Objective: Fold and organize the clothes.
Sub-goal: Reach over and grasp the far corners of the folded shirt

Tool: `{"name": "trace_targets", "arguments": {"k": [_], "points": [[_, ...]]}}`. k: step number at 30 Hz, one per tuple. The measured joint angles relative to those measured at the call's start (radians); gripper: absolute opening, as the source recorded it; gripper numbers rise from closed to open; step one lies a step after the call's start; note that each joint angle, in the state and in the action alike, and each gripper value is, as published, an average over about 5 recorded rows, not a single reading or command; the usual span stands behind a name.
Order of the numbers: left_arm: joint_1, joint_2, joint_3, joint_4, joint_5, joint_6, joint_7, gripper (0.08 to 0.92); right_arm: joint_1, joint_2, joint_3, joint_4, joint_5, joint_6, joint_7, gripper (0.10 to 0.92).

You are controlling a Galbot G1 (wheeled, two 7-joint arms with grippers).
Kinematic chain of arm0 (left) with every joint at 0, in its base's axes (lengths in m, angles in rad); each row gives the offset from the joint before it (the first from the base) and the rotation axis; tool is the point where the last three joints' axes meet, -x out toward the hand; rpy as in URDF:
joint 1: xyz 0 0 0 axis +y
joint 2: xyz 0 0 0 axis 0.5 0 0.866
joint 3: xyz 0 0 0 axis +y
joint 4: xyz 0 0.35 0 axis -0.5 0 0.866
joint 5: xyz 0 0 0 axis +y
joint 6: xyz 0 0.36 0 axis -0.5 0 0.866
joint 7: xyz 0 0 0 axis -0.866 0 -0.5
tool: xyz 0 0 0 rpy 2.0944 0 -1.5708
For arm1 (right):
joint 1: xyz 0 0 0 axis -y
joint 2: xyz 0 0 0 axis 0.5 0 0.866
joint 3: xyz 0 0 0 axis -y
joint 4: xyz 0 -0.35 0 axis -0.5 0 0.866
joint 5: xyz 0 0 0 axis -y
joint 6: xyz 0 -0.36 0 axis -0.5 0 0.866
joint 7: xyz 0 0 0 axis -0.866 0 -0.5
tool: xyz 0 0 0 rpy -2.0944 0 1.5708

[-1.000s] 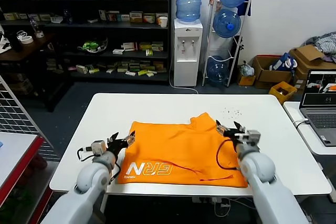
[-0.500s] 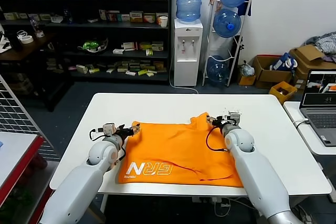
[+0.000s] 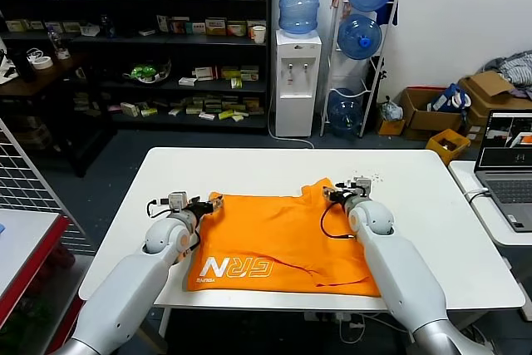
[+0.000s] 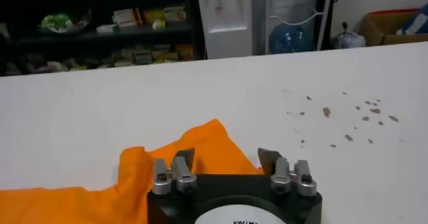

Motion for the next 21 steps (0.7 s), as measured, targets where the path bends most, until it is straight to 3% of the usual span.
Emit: {"name": "trace_targets", "arguments": {"k": [14,21], "points": [[-0.001,-0.004,0.007,0.028,0.004,-0.021,0.026,0.329,0.003,0.003,-0.008,-0.012,0.01,0.006,-0.009,0.17],[0.0,-0.005,0.008,0.03,0.01,-0.035,0.029,0.134,-0.007,0.0,-0.002,0.001,0.01,0.026,-0.011,0.123]]}}
